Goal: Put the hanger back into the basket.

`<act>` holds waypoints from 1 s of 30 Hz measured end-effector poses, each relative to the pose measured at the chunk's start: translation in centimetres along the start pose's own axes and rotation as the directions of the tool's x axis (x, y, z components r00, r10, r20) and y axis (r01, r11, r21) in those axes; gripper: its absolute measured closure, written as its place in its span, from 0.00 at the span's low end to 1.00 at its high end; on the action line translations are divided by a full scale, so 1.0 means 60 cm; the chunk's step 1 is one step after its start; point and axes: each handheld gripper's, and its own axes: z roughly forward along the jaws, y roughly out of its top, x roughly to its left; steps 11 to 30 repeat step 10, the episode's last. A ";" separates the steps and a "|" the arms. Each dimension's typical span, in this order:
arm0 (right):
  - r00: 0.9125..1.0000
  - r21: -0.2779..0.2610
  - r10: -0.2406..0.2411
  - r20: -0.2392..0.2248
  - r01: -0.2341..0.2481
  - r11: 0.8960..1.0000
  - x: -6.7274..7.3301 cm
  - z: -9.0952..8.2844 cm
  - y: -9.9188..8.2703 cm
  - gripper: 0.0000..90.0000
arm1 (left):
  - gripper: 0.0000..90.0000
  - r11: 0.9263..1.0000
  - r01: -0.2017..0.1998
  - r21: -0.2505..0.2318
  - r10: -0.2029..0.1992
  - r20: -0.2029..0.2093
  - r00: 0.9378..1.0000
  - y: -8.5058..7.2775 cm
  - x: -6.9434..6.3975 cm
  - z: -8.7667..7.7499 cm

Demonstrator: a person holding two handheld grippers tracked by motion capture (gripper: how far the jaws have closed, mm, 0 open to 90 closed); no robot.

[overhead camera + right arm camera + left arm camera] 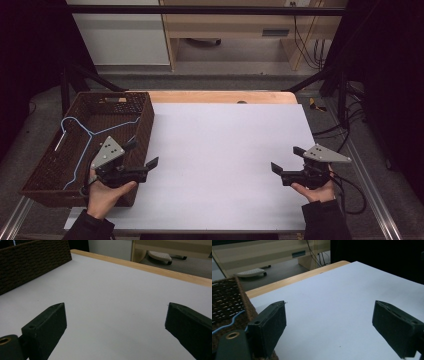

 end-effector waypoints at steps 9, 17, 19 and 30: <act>1.000 -0.005 -0.004 -0.004 0.004 1.000 0.001 0.000 -0.001 0.05 | 0.13 0.999 0.031 0.010 -0.032 0.018 0.999 -0.030 -0.002 0.018; 1.000 -0.006 -0.001 -0.004 0.001 1.000 0.001 -0.001 -0.001 0.05 | 0.13 0.999 0.037 0.012 -0.037 0.014 0.999 -0.031 -0.002 0.018; 1.000 -0.006 -0.001 -0.004 0.001 1.000 0.001 -0.001 -0.001 0.05 | 0.13 0.999 0.037 0.012 -0.037 0.014 0.999 -0.031 -0.002 0.018; 1.000 -0.006 -0.001 -0.004 0.001 1.000 0.001 -0.001 -0.001 0.05 | 0.13 0.999 0.037 0.012 -0.037 0.014 0.999 -0.031 -0.002 0.018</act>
